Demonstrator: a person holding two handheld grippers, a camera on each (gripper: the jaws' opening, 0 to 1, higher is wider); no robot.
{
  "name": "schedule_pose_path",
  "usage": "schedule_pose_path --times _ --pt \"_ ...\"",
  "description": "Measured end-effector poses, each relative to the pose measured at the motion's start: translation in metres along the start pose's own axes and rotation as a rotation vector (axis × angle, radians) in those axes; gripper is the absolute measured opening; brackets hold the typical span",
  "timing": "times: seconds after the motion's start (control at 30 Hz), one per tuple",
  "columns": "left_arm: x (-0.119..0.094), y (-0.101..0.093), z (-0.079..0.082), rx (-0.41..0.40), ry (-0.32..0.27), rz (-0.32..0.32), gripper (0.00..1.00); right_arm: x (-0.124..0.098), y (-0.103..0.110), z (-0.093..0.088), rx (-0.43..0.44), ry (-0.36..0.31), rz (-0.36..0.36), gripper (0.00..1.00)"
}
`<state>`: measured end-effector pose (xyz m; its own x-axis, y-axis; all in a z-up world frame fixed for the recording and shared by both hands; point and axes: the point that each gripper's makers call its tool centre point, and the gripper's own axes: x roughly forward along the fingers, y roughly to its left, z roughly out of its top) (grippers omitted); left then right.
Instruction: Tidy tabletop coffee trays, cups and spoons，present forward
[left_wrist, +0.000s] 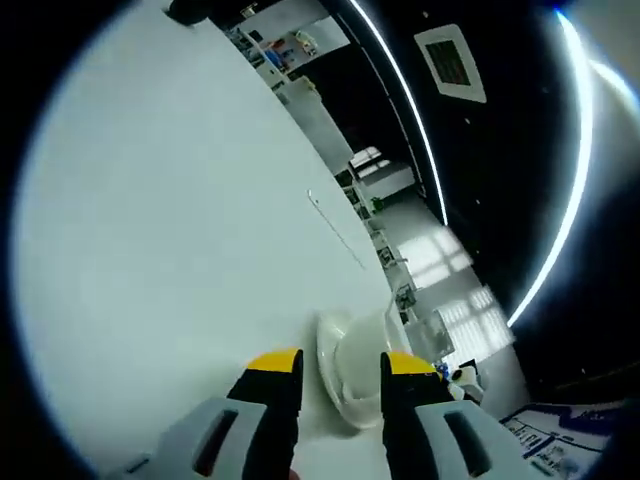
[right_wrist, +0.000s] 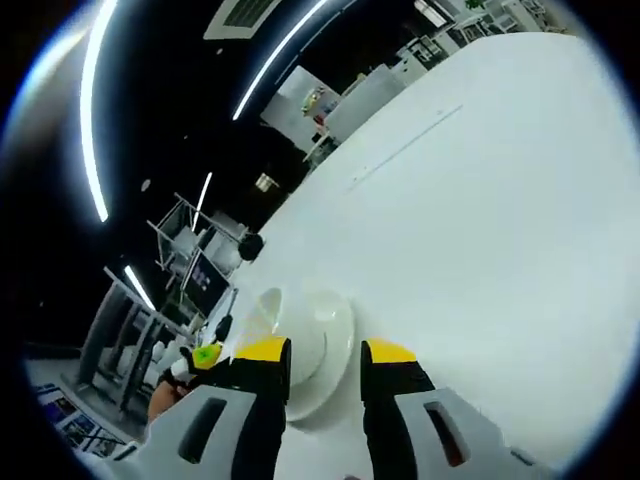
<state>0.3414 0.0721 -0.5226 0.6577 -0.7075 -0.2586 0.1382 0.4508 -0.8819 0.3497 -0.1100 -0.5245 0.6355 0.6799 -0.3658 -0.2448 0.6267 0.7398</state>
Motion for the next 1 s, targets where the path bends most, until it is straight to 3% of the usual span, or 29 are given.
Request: schedule_pose_path --times 0.1,0.67,1.0 --pt "0.007 -0.003 -0.009 -0.018 0.041 -0.015 0.33 0.006 0.000 -0.005 0.010 0.026 0.003 0.28" --pt "0.035 0.001 -0.021 -0.100 0.087 -0.010 0.35 0.024 -0.013 -0.012 0.067 0.075 -0.004 0.27" --pt "0.043 0.005 -0.019 -0.113 0.088 0.021 0.26 0.031 -0.013 -0.018 0.081 0.090 -0.014 0.19"
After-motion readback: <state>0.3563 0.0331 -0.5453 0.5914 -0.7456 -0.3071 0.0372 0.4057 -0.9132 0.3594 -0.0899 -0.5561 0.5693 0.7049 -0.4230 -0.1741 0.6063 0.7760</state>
